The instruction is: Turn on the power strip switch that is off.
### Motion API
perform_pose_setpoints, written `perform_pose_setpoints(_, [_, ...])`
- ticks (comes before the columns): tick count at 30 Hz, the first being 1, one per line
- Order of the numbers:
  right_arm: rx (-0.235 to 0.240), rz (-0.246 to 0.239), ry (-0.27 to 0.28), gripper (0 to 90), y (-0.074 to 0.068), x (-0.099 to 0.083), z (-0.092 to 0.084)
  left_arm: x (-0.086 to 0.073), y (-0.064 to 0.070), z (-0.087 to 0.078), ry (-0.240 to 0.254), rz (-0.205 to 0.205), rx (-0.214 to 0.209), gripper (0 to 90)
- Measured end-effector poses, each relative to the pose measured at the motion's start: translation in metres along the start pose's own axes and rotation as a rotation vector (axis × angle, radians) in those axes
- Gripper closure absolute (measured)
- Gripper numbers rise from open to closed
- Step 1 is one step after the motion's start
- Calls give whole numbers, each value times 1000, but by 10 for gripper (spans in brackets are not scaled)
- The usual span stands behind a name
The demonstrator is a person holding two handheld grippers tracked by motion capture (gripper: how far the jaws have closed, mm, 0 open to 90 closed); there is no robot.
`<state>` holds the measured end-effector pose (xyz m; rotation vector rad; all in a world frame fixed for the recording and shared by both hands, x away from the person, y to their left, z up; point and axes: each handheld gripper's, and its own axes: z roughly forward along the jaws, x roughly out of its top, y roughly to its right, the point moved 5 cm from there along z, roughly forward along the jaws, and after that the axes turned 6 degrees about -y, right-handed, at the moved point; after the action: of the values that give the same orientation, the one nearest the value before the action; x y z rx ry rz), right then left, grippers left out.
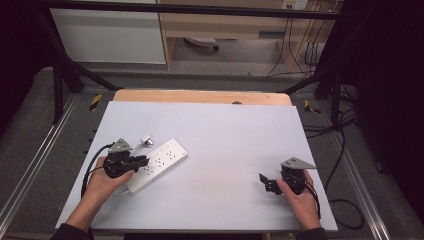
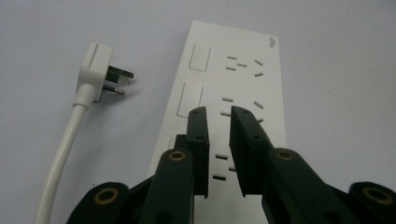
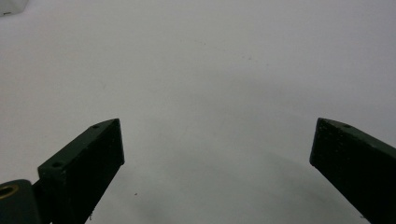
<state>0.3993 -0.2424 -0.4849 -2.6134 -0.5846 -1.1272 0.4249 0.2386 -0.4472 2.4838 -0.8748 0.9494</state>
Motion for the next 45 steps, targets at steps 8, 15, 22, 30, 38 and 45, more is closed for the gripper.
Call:
perform_pose_setpoints(8, [0, 1, 0, 35, 0, 0, 0, 1, 0, -1, 15, -7, 2, 694])
perform_pose_setpoints(15, [0, 0, 0, 35, 0, 0, 0, 3, 0, -1, 35, -9, 8, 623])
perform_pose_setpoints(22, [0, 1, 0, 35, 0, 0, 0, 5, 1, -2, 56, -10, 20, 514])
perform_pose_setpoints(30, [0, 6, 3, 34, 0, 0, 0, 9, 1, -5, 108, -22, 18, 380])
perform_pose_setpoints(38, [1, 7, 5, 34, 0, 0, 0, 12, 2, -9, 155, -36, 21, 194])
perform_pose_setpoints(45, [1, 7, 5, 34, 0, 0, 0, 15, 2, -17, 222, -46, 12, 119])
